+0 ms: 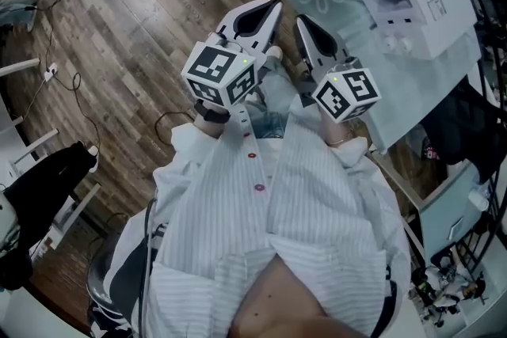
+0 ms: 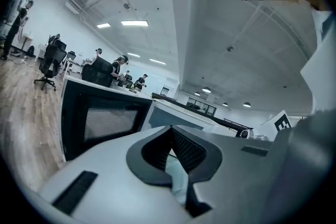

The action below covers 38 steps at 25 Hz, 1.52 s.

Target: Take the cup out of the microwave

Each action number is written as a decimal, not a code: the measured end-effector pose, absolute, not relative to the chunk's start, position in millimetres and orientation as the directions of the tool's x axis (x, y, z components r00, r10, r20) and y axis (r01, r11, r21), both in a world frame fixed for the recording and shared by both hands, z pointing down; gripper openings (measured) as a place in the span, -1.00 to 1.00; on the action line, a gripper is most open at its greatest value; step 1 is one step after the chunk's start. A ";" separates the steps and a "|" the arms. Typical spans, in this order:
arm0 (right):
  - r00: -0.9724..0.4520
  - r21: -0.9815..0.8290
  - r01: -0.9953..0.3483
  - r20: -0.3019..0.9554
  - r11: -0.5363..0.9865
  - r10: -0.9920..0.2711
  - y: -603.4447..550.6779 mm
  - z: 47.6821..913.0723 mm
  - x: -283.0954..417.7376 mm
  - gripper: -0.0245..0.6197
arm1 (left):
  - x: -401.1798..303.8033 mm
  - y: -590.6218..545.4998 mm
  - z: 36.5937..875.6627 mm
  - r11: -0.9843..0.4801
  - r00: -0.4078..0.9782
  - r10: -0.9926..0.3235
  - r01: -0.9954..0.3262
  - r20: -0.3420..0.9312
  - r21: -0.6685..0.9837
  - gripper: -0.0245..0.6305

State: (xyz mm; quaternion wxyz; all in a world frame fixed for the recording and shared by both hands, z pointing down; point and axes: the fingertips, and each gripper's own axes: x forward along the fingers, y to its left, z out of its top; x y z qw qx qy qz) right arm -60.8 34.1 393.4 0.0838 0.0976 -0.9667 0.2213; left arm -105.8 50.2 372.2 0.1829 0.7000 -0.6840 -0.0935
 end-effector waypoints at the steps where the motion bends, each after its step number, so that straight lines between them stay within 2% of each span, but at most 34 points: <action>1: -0.966 -0.413 -0.229 0.206 0.882 -0.154 26.1 393.9 -63.6 -0.80 | -108.6 41.1 372.4 -0.002 0.052 -0.991 -0.924 0.121 0.383 -0.90; 19: -0.940 -0.400 -0.340 0.174 0.851 -0.293 -123.1 374.1 -81.9 -0.80 | -121.4 -114.2 350.6 -0.165 0.207 -0.975 -0.918 0.081 0.360 -0.90; 38: -0.781 -0.400 -0.610 0.160 0.683 -0.604 -144.7 363.1 -32.0 -0.80 | -69.3 -151.8 348.1 -0.467 0.529 -0.844 -0.808 0.093 0.359 -0.90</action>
